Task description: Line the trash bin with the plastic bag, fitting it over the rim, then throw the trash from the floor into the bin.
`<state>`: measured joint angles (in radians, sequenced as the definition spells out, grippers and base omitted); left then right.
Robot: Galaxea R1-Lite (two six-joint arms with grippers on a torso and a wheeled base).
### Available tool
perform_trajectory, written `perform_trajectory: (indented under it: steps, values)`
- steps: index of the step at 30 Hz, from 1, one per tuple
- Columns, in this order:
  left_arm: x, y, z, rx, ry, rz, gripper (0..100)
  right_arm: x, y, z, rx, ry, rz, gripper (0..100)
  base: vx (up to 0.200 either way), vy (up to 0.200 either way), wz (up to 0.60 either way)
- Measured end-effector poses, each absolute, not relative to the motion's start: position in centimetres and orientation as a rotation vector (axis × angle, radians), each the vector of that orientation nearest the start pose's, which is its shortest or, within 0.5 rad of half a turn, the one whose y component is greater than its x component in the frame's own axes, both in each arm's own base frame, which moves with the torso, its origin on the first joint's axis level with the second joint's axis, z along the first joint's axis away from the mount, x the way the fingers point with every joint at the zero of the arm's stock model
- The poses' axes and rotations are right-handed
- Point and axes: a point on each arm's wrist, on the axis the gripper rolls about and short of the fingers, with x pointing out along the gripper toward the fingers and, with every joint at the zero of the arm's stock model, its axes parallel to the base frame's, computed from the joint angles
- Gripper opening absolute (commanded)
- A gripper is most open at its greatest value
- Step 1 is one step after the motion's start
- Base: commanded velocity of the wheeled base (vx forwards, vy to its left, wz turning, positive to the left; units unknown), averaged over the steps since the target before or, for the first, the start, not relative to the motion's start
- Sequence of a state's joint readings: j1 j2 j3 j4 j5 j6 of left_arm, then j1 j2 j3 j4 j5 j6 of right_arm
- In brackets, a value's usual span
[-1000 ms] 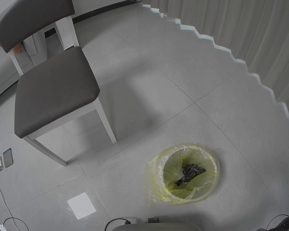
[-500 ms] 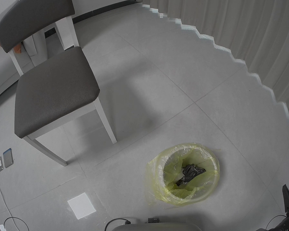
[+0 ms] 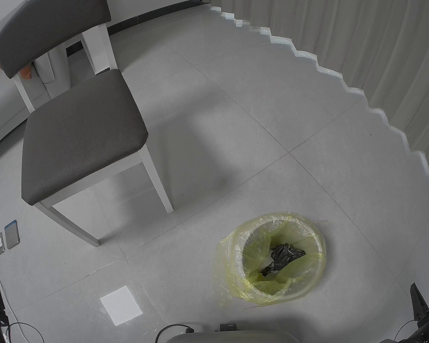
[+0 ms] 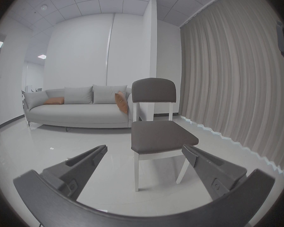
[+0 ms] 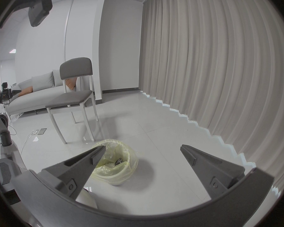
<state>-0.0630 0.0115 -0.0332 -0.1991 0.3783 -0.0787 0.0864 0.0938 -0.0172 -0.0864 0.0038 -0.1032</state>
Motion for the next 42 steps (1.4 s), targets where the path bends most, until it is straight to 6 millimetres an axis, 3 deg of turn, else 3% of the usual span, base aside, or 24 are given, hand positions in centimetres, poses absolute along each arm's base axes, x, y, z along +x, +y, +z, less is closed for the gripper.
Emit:
perform_trajectory:
  steps: [8,13,22,32,42]
  values:
    - [-2.4,0.6,8.7,-0.005,-0.065,0.162,100,-1.6,-0.1,9.2,-0.075,-0.026,0.11,100,0.0,0.0,0.0]
    - [-2.4,0.6,8.6,-0.068,-0.064,0.142,100,-1.7,-0.1,10.0,-0.049,-0.1,0.105,100,0.0,0.0,0.0]
    - [-2.3,0.4,8.3,-0.01,-0.027,0.056,100,-1.7,-0.1,8.1,-0.06,0.081,0.112,100,0.0,0.0,0.0]
    - [-2.3,-0.2,8.5,0.057,-0.049,0.068,100,-1.7,-0.1,8.2,-0.033,0.079,0.082,100,0.0,0.0,0.0]
    - [-2.3,-0.1,8.5,-0.061,-0.053,0.124,100,-2.2,0.0,8.1,-0.007,0.017,0.009,100,0.0,0.0,0.0]
